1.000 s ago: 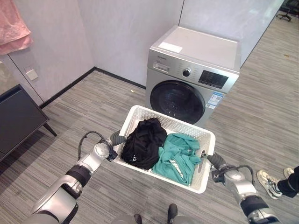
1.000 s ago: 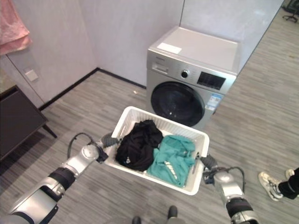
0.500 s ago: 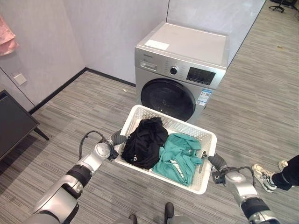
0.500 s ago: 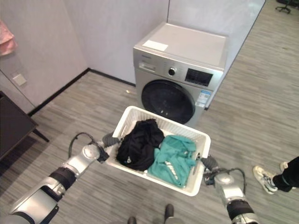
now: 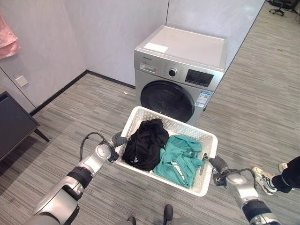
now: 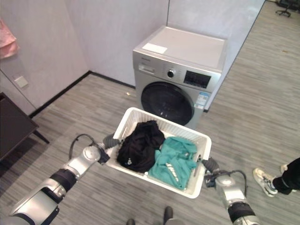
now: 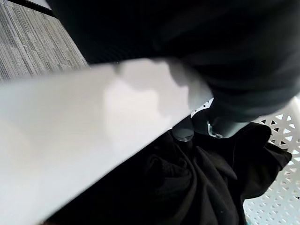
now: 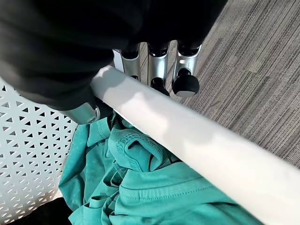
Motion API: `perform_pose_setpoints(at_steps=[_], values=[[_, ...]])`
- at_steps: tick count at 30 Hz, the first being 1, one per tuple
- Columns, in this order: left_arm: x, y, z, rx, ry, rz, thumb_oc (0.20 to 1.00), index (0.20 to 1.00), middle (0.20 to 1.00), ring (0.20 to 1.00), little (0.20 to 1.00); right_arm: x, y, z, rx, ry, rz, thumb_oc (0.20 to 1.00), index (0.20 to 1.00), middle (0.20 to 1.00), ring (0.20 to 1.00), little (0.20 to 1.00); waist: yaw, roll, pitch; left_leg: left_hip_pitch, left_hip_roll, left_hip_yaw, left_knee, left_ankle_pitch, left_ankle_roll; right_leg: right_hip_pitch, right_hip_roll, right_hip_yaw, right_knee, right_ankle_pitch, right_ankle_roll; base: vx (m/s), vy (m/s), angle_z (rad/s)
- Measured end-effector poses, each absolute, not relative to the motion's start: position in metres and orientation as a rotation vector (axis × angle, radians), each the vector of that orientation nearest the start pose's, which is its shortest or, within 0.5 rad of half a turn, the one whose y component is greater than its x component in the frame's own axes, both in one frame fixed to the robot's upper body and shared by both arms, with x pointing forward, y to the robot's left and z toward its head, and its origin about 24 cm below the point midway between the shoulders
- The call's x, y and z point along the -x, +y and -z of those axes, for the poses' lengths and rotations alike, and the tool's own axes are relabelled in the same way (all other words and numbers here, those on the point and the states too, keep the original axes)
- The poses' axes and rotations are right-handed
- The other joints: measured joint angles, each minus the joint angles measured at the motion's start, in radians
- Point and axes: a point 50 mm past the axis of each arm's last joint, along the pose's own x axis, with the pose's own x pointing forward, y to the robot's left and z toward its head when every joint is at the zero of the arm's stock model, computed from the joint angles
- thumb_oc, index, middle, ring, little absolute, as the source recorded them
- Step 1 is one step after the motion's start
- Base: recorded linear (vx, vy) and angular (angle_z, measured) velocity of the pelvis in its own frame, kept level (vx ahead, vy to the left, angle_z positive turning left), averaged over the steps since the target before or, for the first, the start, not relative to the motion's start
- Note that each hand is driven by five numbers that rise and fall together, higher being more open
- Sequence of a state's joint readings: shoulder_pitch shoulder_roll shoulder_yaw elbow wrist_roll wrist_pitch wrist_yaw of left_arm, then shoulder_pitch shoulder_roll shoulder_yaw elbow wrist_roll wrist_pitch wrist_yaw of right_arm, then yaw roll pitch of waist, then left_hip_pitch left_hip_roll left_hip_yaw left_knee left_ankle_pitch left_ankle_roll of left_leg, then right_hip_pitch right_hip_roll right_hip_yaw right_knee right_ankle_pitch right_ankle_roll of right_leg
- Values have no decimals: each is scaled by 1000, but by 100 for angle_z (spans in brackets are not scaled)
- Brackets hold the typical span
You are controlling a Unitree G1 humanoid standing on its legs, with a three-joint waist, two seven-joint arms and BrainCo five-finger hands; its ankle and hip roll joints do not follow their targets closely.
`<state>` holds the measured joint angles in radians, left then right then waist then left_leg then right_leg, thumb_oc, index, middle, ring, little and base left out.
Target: Grab the laundry basket,head to the washer,open it,put in the laundry and shut it.
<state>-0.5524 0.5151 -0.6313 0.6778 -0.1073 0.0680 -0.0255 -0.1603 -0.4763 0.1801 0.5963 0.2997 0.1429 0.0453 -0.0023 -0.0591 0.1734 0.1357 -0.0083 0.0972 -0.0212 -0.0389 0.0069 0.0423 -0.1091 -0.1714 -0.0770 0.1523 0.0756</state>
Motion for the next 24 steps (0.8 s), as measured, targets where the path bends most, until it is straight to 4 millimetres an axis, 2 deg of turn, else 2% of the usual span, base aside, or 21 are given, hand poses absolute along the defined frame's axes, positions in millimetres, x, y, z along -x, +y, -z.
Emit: perform_pose_setpoints(at_steps=[3, 6, 7, 8, 9, 10, 11, 12, 13, 14, 15, 16, 18, 19, 20, 21, 22, 23, 24], values=[[-325, 180, -12, -722, 345, 351, 200, 200, 200, 200, 200, -240, -256, 48, 191, 613, 23, 200, 200, 200, 200, 200, -2, 9, -19, 10, 2, -1, -29, 12, -4, 1, 4, 0, -9, -1, -2, 17, -7, 0], [-317, 175, -8, -707, 335, 374, 200, 200, 200, 200, 200, -230, -260, 53, 142, 618, 54, 200, 200, 200, 200, 200, -6, 42, -32, 29, 6, 18, -54, 25, -1, 4, 10, 9, 0, -3, 0, -230, -107, -12], [-317, 176, -8, -700, 331, 371, 200, 200, 200, 200, 200, -230, -259, 54, 149, 620, 48, 200, 200, 200, 200, 200, -6, 43, -31, 22, 8, 20, -44, 24, 0, -4, 10, 11, 15, -8, 6, -251, -143, 20], [-318, 172, -7, -675, 325, 361, 200, 200, 200, 200, 200, -223, -260, 57, 153, 630, 49, 200, 200, 200, 200, 200, -17, 47, -27, -20, 18, -49, 10, 11, -16, -20, 21, 34, 80, -26, 18, -239, -162, 91], [-319, 165, -6, -661, 321, 370, 200, 200, 200, 200, 200, -216, -264, 60, 158, 643, 58, 200, 200, 200, 200, 200, -41, 50, -28, -49, 23, -110, 40, -10, -14, -23, 17, 61, 100, -37, 34, -145, -111, 135], [-318, 163, -5, -664, 320, 377, 200, 200, 200, 200, 200, -215, -264, 61, 154, 645, 62, 200, 200, 200, 200, 200, -33, 47, -24, -64, 20, -154, 40, 8, -19, -20, 18, 99, 133, -57, 45, -230, -191, 153], [-318, 153, -3, -661, 320, 395, 200, 200, 200, 200, 200, -207, -270, 57, 142, 622, 101, 200, 200, 200, 200, 200, -24, 56, -11, -80, 15, -213, 59, 13, -27, -24, 21, 146, 191, -84, 40, -102, -131, 174], [-316, 144, -1, -638, 311, 408, 200, 200, 200, 200, 200, -196, -278, 58, 150, 622, 135, 200, 200, 200, 200, 200, -38, 77, -10, -111, 17, -299, 95, 11, -34, -42, 54, 256, 240, -145, 61, -303, -318, 307], [-309, 142, 2, -619, 296, 425, 200, 200, 200, 200, 200, -181, -278, 62, 148, 628, 135, 200, 200, 200, 200, 200, -36, 82, -8, -177, -1, -471, 105, 26, -67, -29, 168, 497, 315, -274, 22, -224, -241, 322], [-304, 145, 7, -600, 310, 420, 200, 200, 200, 200, 200, -178, -276, 64, 147, 627, 125, 200, 200, 200, 200, 200, -20, 68, -6, -205, -21, -532, 106, 34, -79, -28, 211, 561, 337, -314, -7, -325, -263, 336], [-297, 160, 11, -558, 332, 361, 200, 200, 200, 200, 200, -184, -269, 63, 148, 613, 92, 200, 200, 200, 200, 200, -3, 53, 13, -245, -22, -553, 125, 55, -102, -34, 237, 527, 314, -330, -96, -149, -75, 207], [-288, 166, 20, -539, 374, 343, 200, 200, 200, 200, 200, -195, -267, 60, 167, 595, 73, 200, 200, 200, 200, 200, 23, 83, 27, -271, 3, -549, 111, 58, -107, -37, 256, 481, 312, -312, -104, -278, -184, 178], [-277, 180, 31, -535, 442, 323, 200, 200, 200, 200, 200, -204, -264, 60, 195, 603, 41, 200, 200, 200, 200, 200, 52, 85, 33, -298, 12, -548, 102, 78, -108, -78, 252, 445, 317, -306, -100, -457, -173, 104], [-265, 180, 42, -479, 477, 314, 200, 200, 200, 200, 200, -208, -258, 62, 232, 614, 3, 200, 200, 200, 200, 200, 106, 133, 18, -305, 29, -573, 68, 116, -98, -96, 288, 360, 345, -306, -116, -649, -34, 151], [-263, 175, 43, -439, 474, 300, 200, 200, 200, 200, 200, -206, -253, 66, 237, 631, -13, 200, 200, 200, 200, 200, 89, 126, 32, -340, 19, -579, 67, 109, -105, -97, 268, 271, 338, -312, -123, -623, 51, 306], [-263, 174, 42, -400, 460, 259, 200, 200, 200, 200, 200, -192, -251, 76, 244, 684, 13, 200, 200, 200, 200, 200, 67, 88, 35, -383, 40, -332, -16, 25, 27, -92, 183, 66, 280, -294, -154, -439, 86, 381], [-262, 178, 43, -425, 465, 257, 200, 200, 200, 200, 200, -187, -251, 79, 249, 701, 3, 200, 200, 200, 200, 200, 56, 50, 33, -462, 53, -136, 71, 26, -9, -113, 146, -14, 265, -285, -157, -268, 68, 373], [-251, 196, 49, -469, 511, 249, 200, 200, 200, 200, 200, -195, -245, 77, 237, 685, -37, 200, 200, 200, 200, 200, 83, 18, 36, -493, 46, -137, 169, 29, -44, -127, 114, -29, 265, -277, -161, -172, 118, 225], [-234, 209, 58, -485, 572, 256, 200, 200, 200, 200, 200, -199, -239, 76, 244, 679, -75, 200, 200, 200, 200, 200, 116, -16, 38, -465, 36, -195, 292, -1, -87, -125, 92, -33, 269, -277, -166, -47, 234, 150]])
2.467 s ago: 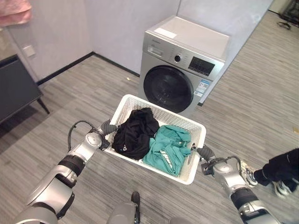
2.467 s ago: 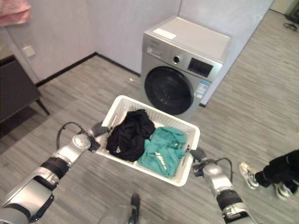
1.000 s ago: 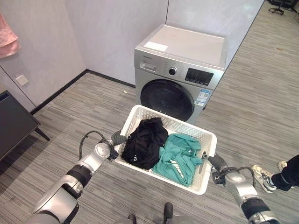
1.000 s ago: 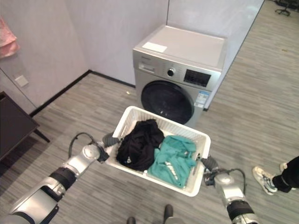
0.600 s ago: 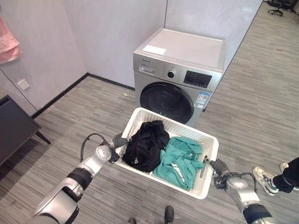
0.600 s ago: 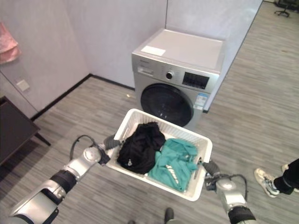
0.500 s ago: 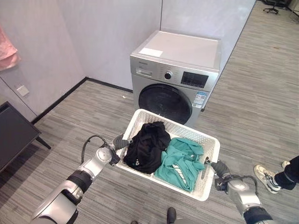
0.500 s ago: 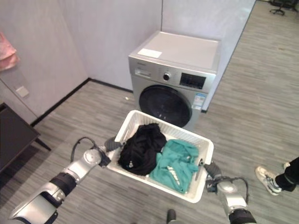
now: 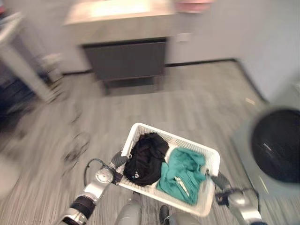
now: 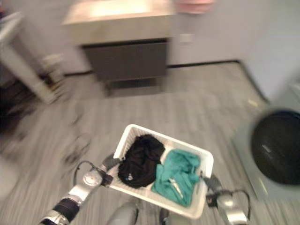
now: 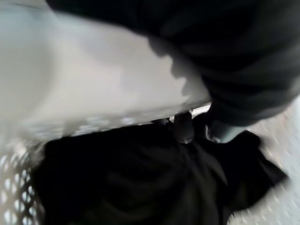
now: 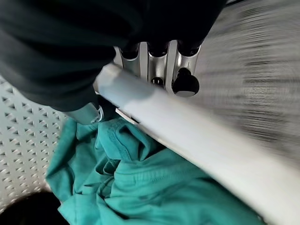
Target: Grab the laundry basket,head to the washer,open it,put in the laundry and shut it.
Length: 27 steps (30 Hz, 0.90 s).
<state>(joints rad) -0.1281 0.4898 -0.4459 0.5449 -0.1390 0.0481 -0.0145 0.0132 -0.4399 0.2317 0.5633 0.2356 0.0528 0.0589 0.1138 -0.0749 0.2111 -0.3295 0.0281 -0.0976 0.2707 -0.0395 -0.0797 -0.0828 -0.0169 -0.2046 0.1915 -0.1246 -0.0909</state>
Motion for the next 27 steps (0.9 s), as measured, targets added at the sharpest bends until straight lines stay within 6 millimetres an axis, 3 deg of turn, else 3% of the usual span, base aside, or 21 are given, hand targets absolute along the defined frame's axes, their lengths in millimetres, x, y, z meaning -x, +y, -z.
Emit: perform_pose_setpoints(at_steps=[1, 2, 4, 5, 6, 9, 12, 13, 15, 16, 19, 20, 25, 26, 27], values=[[-221, 213, 68, -478, 627, 267, 200, 200, 200, 200, 200, -198, -237, 77, 276, 681, -98, 200, 200, 200, 200, 200, -2, 9, -10, 50, -18, -93, 45, -3, -2, 34, -3, 6, -33, 5, 8, -34, 225, 135], [-215, 213, 72, -476, 648, 275, 200, 200, 200, 200, 200, -198, -239, 78, 282, 688, -99, 200, 200, 200, 200, 200, -1, 17, -11, 114, -4, -137, 22, -4, 0, 56, -8, 4, -47, 11, 21, -34, 259, 143], [-200, 212, 79, -444, 677, 280, 200, 200, 200, 200, 200, -200, -238, 81, 268, 704, -92, 200, 200, 200, 200, 200, -14, 50, -30, 278, 84, -104, -149, -4, 4, 76, 8, 27, -60, 3, 58, -81, 203, 113], [-200, 204, 81, -432, 673, 295, 200, 200, 200, 200, 200, -204, -243, 79, 265, 699, -65, 200, 200, 200, 200, 200, -14, 83, -43, 343, 116, -110, -212, 36, -23, 59, 16, 8, -52, 6, 66, -82, 252, 71], [-207, 202, 77, -442, 654, 301, 200, 200, 200, 200, 200, -215, -244, 71, 268, 668, -57, 200, 200, 200, 200, 200, -27, 91, -43, 346, 115, -87, -265, 51, -39, 12, 6, 7, -33, 17, 88, -34, 171, 20], [-220, 204, 68, -470, 620, 294, 200, 200, 200, 200, 200, -224, -244, 66, 272, 646, -59, 200, 200, 200, 200, 200, -20, 64, -41, 368, 70, -52, -249, 50, -39, 16, -34, 68, -56, 59, 125, -46, 111, -55], [-244, 198, 52, -491, 533, 302, 200, 200, 200, 200, 200, -223, -249, 65, 260, 643, -35, 200, 200, 200, 200, 200, -43, 58, -49, 371, 43, -34, -213, -1, 3, 37, -57, 118, -129, 110, 158, -22, 107, -57], [-258, 195, 40, -508, 486, 304, 200, 200, 200, 200, 200, -225, -250, 63, 254, 635, -26, 200, 200, 200, 200, 200, -55, 61, -52, 394, 46, 8, -244, -25, 25, 31, -56, 150, -154, 131, 159, -20, 72, -62], [-263, 194, 36, -513, 469, 304, 200, 200, 200, 200, 200, -225, -250, 63, 251, 636, -25, 200, 200, 200, 200, 200, -65, 57, -54, 396, 44, 32, -251, -31, 27, 31, -61, 169, -172, 146, 161, -18, 73, -68], [-269, 192, 31, -520, 447, 307, 200, 200, 200, 200, 200, -223, -251, 64, 249, 640, -23, 200, 200, 200, 200, 200, -73, 54, -58, 402, 43, 89, -255, -29, 39, 15, -78, 157, -156, 135, 157, 6, 95, -103], [-272, 186, 30, -548, 440, 337, 200, 200, 200, 200, 200, -209, -255, 70, 225, 664, 3, 200, 200, 200, 200, 200, -88, 35, -72, 409, 24, 153, -245, -34, 50, 37, -136, 142, -120, 136, 204, 27, 43, -75], [-271, 184, 31, -555, 441, 342, 200, 200, 200, 200, 200, -207, -256, 71, 223, 667, 10, 200, 200, 200, 200, 200, -108, 36, -71, 411, 25, 159, -243, -32, 51, 42, -130, 145, -149, 160, 220, 32, 42, -29], [-270, 177, 36, -552, 452, 363, 200, 200, 200, 200, 200, -201, -263, 69, 218, 662, 41, 200, 200, 200, 200, 200, -174, 52, -75, 417, 30, 199, -255, -27, 47, 30, -91, 210, -215, 236, 207, -33, 28, -48], [-271, 178, 34, -556, 446, 356, 200, 200, 200, 200, 200, -205, -262, 66, 216, 648, 41, 200, 200, 200, 200, 200, -180, 53, -75, 419, 35, 260, -260, -27, 46, -13, -79, 236, -199, 257, 215, -34, -25, -204], [-273, 189, 31, -574, 447, 336, 200, 200, 200, 200, 200, -219, -257, 61, 219, 618, 22, 200, 200, 200, 200, 200, -157, 49, -70, 439, 57, 401, -270, -28, 38, -86, -60, 118, -206, 310, 234, 103, -150, -277]])
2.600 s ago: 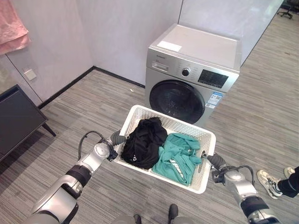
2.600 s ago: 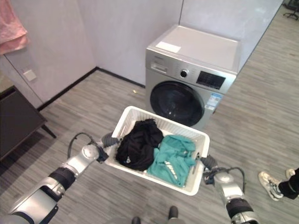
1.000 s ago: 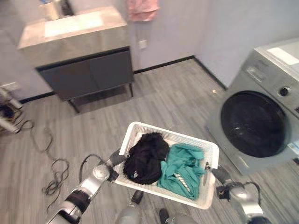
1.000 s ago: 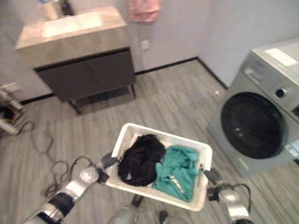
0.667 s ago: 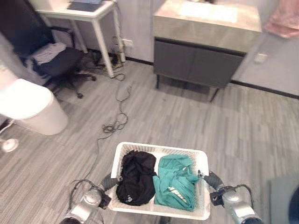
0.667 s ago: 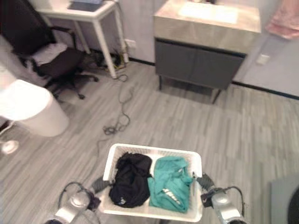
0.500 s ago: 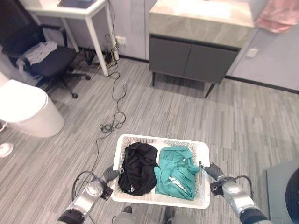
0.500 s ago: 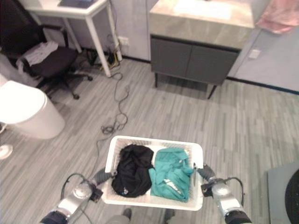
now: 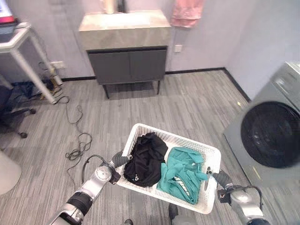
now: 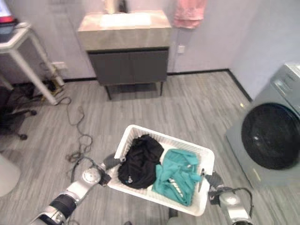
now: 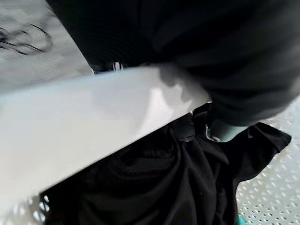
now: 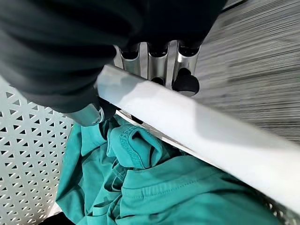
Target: Grab the laundry basket,head to the washer,open it,put in the laundry and shut it.
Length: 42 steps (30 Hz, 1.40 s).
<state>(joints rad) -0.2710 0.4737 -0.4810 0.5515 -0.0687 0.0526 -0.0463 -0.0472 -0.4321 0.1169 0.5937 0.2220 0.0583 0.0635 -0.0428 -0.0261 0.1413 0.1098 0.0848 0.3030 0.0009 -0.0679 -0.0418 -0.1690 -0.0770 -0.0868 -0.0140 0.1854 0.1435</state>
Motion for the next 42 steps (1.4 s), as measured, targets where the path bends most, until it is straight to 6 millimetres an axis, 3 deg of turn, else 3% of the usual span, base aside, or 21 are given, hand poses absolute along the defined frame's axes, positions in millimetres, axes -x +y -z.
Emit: perform_pose_setpoints(at_steps=[1, 3, 5, 6, 7, 8, 9, 11, 12, 13, 14, 15, 18, 22, 25, 26, 27, 29, 31, 32, 42], values=[[-278, 182, 29, -556, 437, 339, 200, 200, 200, 200, 200, -219, -260, 60, 225, 622, 27, 200, 200, 200, 200, 200, 3, 12, 8, 19, 30, 80, -3, -17, -1, -10, -69, -325, 60, -81, -90, 119, -137, -240], [-276, 177, 31, -536, 435, 345, 200, 200, 200, 200, 200, -213, -263, 64, 231, 648, 41, 200, 200, 200, 200, 200, 9, 14, 9, 60, 54, 140, -2, -20, -36, -22, -113, -434, 186, -145, -86, 202, -214, -119], [-272, 182, 36, -528, 468, 332, 200, 200, 200, 200, 200, -206, -261, 63, 227, 641, 24, 200, 200, 200, 200, 200, -3, -3, 3, 77, 86, 164, 47, -66, -65, -79, -86, -311, 330, -200, -91, 120, -101, -68], [-270, 179, 39, -525, 474, 345, 200, 200, 200, 200, 200, -202, -264, 64, 233, 648, 28, 200, 200, 200, 200, 200, -9, -6, -2, 81, 92, 152, 56, -79, -46, -74, -66, -302, 329, -220, -159, 240, -298, -32], [-271, 176, 38, -531, 469, 363, 200, 200, 200, 200, 200, -202, -267, 63, 242, 649, 37, 200, 200, 200, 200, 200, -18, 1, -6, 75, 109, 126, 63, -84, -37, -72, -43, -299, 316, -222, -160, 281, -314, -74], [-273, 178, 36, -519, 457, 344, 200, 200, 200, 200, 200, -203, -269, 63, 237, 652, 27, 200, 200, 200, 200, 200, -14, -6, 3, 16, 152, 23, 276, -82, -70, -60, 63, -220, 266, -205, -236, 248, -260, -110], [-277, 180, 34, -543, 454, 345, 200, 200, 200, 200, 200, -205, -265, 63, 209, 642, 33, 200, 200, 200, 200, 200, 23, -37, 22, -83, 180, -20, 517, -52, -26, -49, 106, -124, 242, -194, -263, 178, 10, -145], [-277, 179, 35, -548, 463, 348, 200, 200, 200, 200, 200, -206, -265, 60, 213, 622, 50, 200, 200, 200, 200, 200, 27, -61, 34, -284, 174, -198, 670, -76, -33, 20, 129, -62, 141, -161, -241, 221, 104, -124], [-280, 173, 30, -540, 431, 359, 200, 200, 200, 200, 200, -206, -268, 61, 218, 630, 58, 200, 200, 200, 200, 200, 27, -60, 42, -346, 133, -279, 468, -65, -53, 65, 134, -71, 63, -219, -140, 239, 189, -135], [-282, 166, 29, -524, 417, 368, 200, 200, 200, 200, 200, -209, -272, 60, 227, 635, 70, 200, 200, 200, 200, 200, 31, -24, 42, -365, 162, -323, 334, -39, -77, 54, 153, -98, 114, -274, -98, 245, 207, -172], [-285, 163, 26, -517, 401, 365, 200, 200, 200, 200, 200, -216, -278, 53, 255, 616, 67, 200, 200, 200, 200, 200, 40, 3, 52, -387, 173, -347, 262, 4, -125, 39, 152, -38, 231, -269, -123, 181, 147, -141], [-287, 164, 26, -517, 405, 361, 200, 200, 200, 200, 200, -220, -279, 50, 270, 607, 59, 200, 200, 200, 200, 200, 17, -1, 63, -406, 152, -362, 228, 22, -135, 80, 150, -40, 194, -255, -202, 234, 225, -122], [-287, 161, 29, -521, 410, 376, 200, 200, 200, 200, 200, -217, -280, 54, 276, 631, 57, 200, 200, 200, 200, 200, 17, 22, 59, -412, 29, -490, 176, 68, -118, 157, 196, 63, 136, -233, -236, 211, 258, -122], [-289, 162, 27, -534, 404, 377, 200, 200, 200, 200, 200, -213, -277, 58, 276, 646, 47, 200, 200, 200, 200, 200, -6, 13, 52, -344, -40, -400, 170, 124, -21, 242, 213, 93, 74, -224, -240, 138, 313, -61], [-285, 166, 33, -528, 432, 365, 200, 200, 200, 200, 200, -225, -274, 55, 271, 627, 55, 200, 200, 200, 200, 200, -2, 44, 43, -218, -85, -312, 4, 223, 139, 231, 225, 156, 142, -255, -186, -20, 162, -77], [-286, 174, 31, -539, 427, 337, 200, 200, 200, 200, 200, -230, -267, 57, 267, 633, 36, 200, 200, 200, 200, 200, 13, 51, 39, -175, -54, -275, -48, 226, 124, 155, 200, 137, 282, -377, -140, -48, 49, -105], [-288, 177, 28, -542, 416, 324, 200, 200, 200, 200, 200, -236, -265, 54, 275, 619, 26, 200, 200, 200, 200, 200, 39, 54, 39, -180, -54, -240, -44, 219, 132, 108, 134, 99, 311, -400, -132, -27, 20, -102], [-292, 177, 23, -540, 398, 315, 200, 200, 200, 200, 200, -241, -264, 51, 282, 604, 18, 200, 200, 200, 200, 200, 54, 67, 47, -187, -67, -237, -44, 205, 118, 112, -44, 0, 142, -316, -19, -4, -9, -44], [-293, 180, 22, -547, 398, 312, 200, 200, 200, 200, 200, -235, -261, 56, 270, 622, 11, 200, 200, 200, 200, 200, 60, 46, 51, -176, -81, -245, -41, 193, 96, 156, -106, -28, 31, -211, 19, 13, -5, 22], [-291, 184, 23, -554, 406, 306, 200, 200, 200, 200, 200, -231, -259, 61, 257, 638, 0, 200, 200, 200, 200, 200, 60, 26, 54, -163, -84, -266, -43, 188, 70, 201, -111, -30, -23, -139, 16, 17, -6, 30], [-276, 186, 33, -532, 430, 311, 200, 200, 200, 200, 200, -226, -258, 63, 253, 644, -6, 200, 200, 200, 200, 200, 42, 25, 46, -108, -19, -265, -91, 193, 13, 256, -44, -32, -73, -124, -20, 20, -14, -2]])
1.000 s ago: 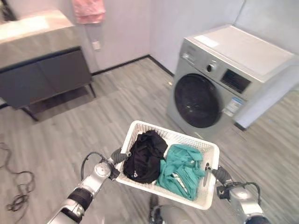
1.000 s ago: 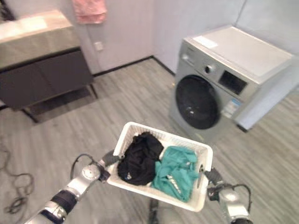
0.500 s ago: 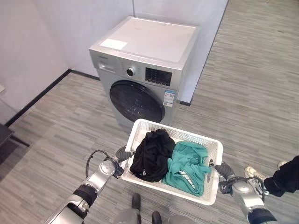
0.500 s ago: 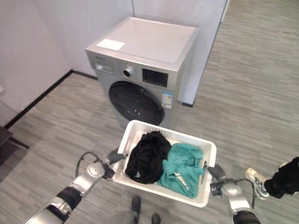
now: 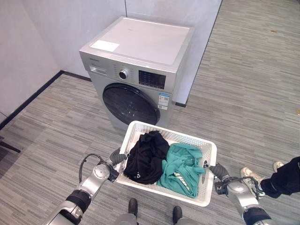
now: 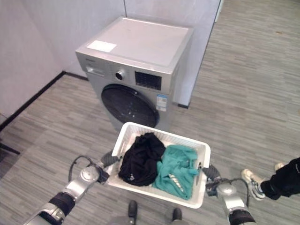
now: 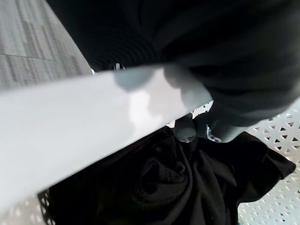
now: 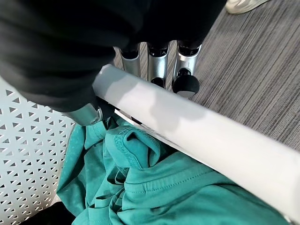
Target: Grab the laundry basket,head to the washer,open it,put in the laundry and shut it.
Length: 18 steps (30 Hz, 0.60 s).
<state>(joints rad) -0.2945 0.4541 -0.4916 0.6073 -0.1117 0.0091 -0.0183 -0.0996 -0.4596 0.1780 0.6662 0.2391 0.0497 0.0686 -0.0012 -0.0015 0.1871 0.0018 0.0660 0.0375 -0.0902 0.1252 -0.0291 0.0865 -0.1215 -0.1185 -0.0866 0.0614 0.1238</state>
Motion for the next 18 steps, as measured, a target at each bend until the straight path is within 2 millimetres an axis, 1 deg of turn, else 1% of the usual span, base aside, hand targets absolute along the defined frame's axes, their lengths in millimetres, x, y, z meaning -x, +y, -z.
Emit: perform_pose_setpoints(at_steps=[7, 11, 15, 16, 18], values=[[-276, 186, 33, -531, 432, 311, 200, 200, 200, 200, 200, -223, -258, 64, 251, 651, -7, 200, 200, 200, 200, 200, -3, -4, -8, 18, -2, -2, -1, 0, -1, 18, 0, -1, 0, 0, -1, 10, -7, 1], [-274, 187, 35, -530, 439, 311, 200, 200, 200, 200, 200, -221, -258, 65, 251, 656, -6, 200, 200, 200, 200, 200, -2, -4, -31, 19, 1, -3, -1, -6, 0, 18, 1, -1, 0, -1, -1, 0, 0, 0], [-273, 187, 36, -529, 442, 311, 200, 200, 200, 200, 200, -220, -258, 66, 252, 657, -7, 200, 200, 200, 200, 200, -1, -4, -35, 21, 3, -2, -2, -4, -2, 19, 2, -1, 0, -3, -3, 0, 0, 0], [-269, 188, 39, -526, 454, 311, 200, 200, 200, 200, 200, -216, -258, 67, 266, 664, -16, 200, 200, 200, 200, 200, 0, -7, -46, 21, 3, -2, -6, -4, -2, 19, 2, 0, 0, -2, -4, 0, 0, 0], [-261, 191, 43, -526, 468, 291, 200, 200, 200, 200, 200, -212, -253, 77, 242, 704, -11, 200, 200, 200, 200, 200, -12, -10, -76, 4, 4, 8, -8, -7, -6, 2, 1, -9, -2, -2, -6, 0, 0, 0]])
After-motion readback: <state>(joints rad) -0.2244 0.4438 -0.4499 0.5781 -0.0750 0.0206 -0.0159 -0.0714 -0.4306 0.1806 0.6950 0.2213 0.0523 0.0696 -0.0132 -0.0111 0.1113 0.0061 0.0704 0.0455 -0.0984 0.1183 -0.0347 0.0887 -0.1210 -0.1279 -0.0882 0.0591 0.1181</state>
